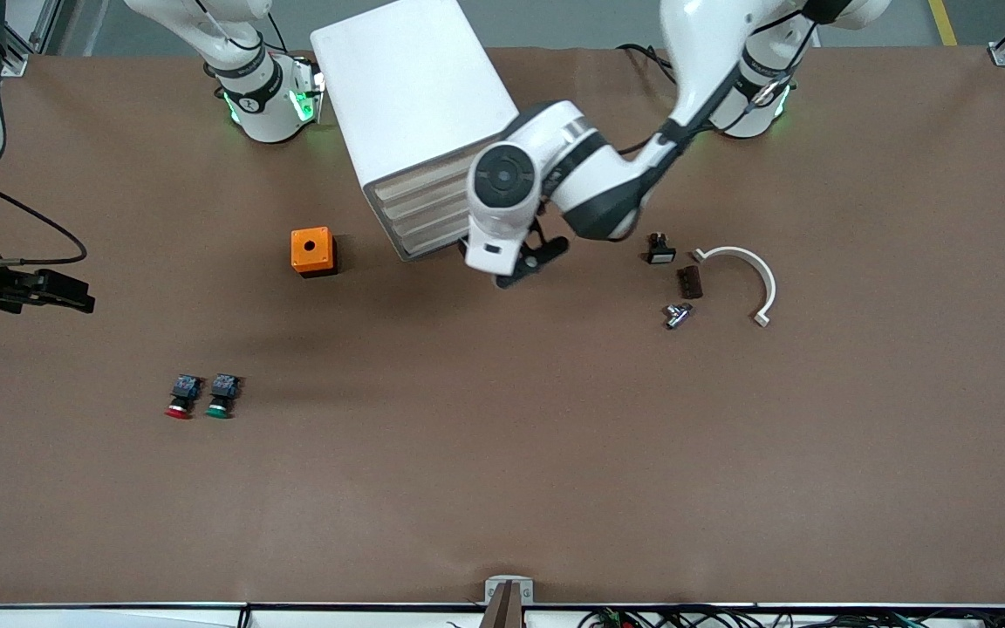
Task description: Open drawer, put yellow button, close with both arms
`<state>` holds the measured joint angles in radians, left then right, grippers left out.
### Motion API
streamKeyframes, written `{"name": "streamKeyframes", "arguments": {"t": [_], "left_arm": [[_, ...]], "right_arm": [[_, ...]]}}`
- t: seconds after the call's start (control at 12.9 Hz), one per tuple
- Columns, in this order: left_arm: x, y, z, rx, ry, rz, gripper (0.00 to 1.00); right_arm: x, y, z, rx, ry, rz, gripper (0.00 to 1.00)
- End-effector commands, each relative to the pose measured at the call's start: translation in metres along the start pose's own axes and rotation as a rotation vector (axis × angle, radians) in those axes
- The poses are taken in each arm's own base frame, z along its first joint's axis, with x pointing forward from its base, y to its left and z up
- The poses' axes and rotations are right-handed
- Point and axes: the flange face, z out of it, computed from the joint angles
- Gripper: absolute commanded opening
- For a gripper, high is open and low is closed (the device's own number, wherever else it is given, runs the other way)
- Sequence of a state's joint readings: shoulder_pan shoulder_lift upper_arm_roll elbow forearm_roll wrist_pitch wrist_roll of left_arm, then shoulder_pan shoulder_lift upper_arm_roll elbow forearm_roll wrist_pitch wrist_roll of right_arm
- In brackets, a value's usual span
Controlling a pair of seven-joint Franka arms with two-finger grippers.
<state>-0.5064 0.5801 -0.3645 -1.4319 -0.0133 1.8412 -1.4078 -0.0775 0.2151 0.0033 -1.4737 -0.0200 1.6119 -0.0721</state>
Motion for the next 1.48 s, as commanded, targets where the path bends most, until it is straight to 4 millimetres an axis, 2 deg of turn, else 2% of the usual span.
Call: {"name": "streamKeyframes", "arguments": {"t": [0.0,0.08,0.16,0.31,0.62,0.85,0.93,1.17,1.4], "left_arm": [[0.06,-0.041,-0.067,-0.019,0.117,-0.056,1.0],[0.08,-0.055,-0.084,-0.023,0.129,-0.055,1.0],[0.106,-0.074,-0.104,-0.026,0.134,-0.04,1.0],[0.147,-0.111,-0.135,-0.015,0.146,-0.025,1.0],[0.194,-0.185,-0.196,0.019,0.202,0.081,1.0],[0.214,-0.232,-0.231,0.023,0.219,0.135,1.0],[0.211,-0.247,-0.245,0.029,0.225,0.155,1.0],[0.209,-0.278,-0.272,0.027,0.237,0.183,1.0],[0.212,-0.3,-0.289,0.022,0.263,0.24,1.0]], "right_arm": [[-0.017,-0.001,-0.021,0.01,-0.028,0.008,1.0],[-0.03,-0.009,-0.036,0.029,-0.03,0.0,1.0],[-0.034,-0.009,-0.047,0.029,0.016,0.0,1.0],[-0.054,-0.01,-0.049,0.026,0.028,0.002,1.0],[-0.084,-0.012,-0.045,0.02,0.075,0.023,1.0],[-0.094,-0.024,-0.052,0.017,0.076,0.093,1.0],[-0.094,-0.03,-0.053,0.022,0.076,0.08,1.0],[-0.098,-0.027,-0.057,0.02,0.076,-0.082,1.0],[-0.101,-0.021,-0.06,0.02,0.075,-0.085,1.0]]}}
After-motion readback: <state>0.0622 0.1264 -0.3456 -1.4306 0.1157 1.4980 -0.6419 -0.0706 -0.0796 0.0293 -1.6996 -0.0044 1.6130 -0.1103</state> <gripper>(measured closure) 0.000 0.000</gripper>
